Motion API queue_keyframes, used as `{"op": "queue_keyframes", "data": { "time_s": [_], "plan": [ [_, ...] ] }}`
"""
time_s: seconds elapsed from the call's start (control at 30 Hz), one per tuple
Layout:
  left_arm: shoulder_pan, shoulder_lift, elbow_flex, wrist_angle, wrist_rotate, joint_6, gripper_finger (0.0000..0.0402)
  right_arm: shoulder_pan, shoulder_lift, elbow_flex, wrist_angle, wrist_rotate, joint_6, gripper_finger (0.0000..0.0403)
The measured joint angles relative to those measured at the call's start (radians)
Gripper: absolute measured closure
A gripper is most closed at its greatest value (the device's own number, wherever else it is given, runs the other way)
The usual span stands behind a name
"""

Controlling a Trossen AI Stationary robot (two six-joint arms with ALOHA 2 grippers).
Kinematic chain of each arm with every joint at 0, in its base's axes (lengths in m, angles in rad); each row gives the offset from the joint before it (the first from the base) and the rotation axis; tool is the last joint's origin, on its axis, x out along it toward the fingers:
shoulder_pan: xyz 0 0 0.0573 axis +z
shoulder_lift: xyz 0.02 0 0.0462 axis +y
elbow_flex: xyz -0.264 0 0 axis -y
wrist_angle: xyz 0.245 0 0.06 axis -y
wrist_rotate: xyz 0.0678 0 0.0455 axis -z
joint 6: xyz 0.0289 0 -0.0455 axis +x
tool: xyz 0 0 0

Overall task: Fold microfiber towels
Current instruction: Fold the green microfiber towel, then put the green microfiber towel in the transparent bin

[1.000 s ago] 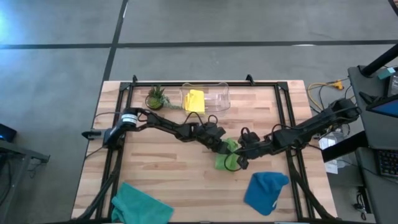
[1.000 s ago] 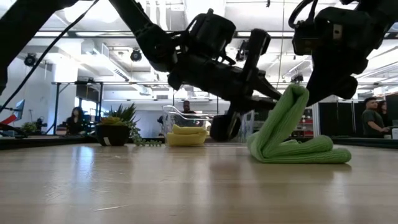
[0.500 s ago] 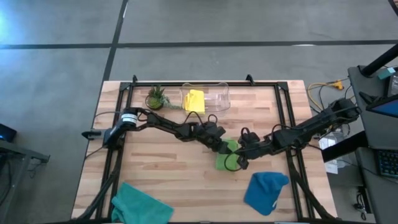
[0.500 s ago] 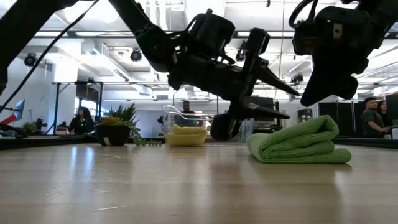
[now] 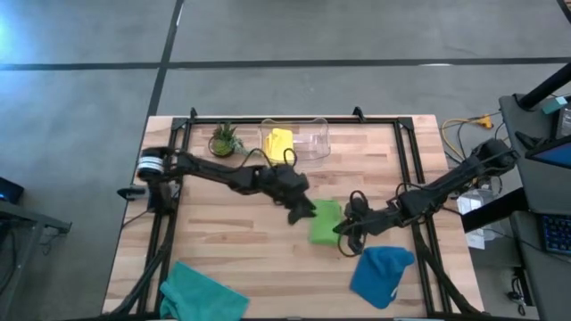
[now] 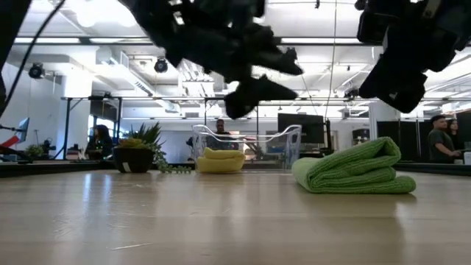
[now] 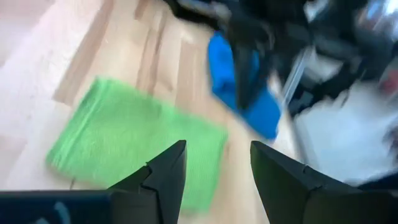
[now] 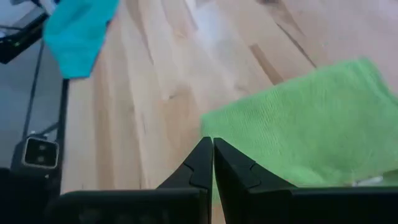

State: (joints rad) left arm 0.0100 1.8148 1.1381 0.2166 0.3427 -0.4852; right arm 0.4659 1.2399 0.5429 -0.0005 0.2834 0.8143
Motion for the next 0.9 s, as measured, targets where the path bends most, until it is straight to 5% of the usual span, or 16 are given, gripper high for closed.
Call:
{"op": "queue_keyframes", "data": {
  "time_s": [0.47,0.9],
  "plan": [
    [-0.033,-0.018,-0.068,-0.041,-0.064,-0.105,0.024,-0.113,0.274,0.019,-0.018,-0.125,0.133,0.0394],
    [-0.036,-0.03,-0.085,-0.035,-0.039,-0.087,0.024,-0.092,0.13,0.044,-0.026,-0.073,0.025,0.0394]
  ]
}}
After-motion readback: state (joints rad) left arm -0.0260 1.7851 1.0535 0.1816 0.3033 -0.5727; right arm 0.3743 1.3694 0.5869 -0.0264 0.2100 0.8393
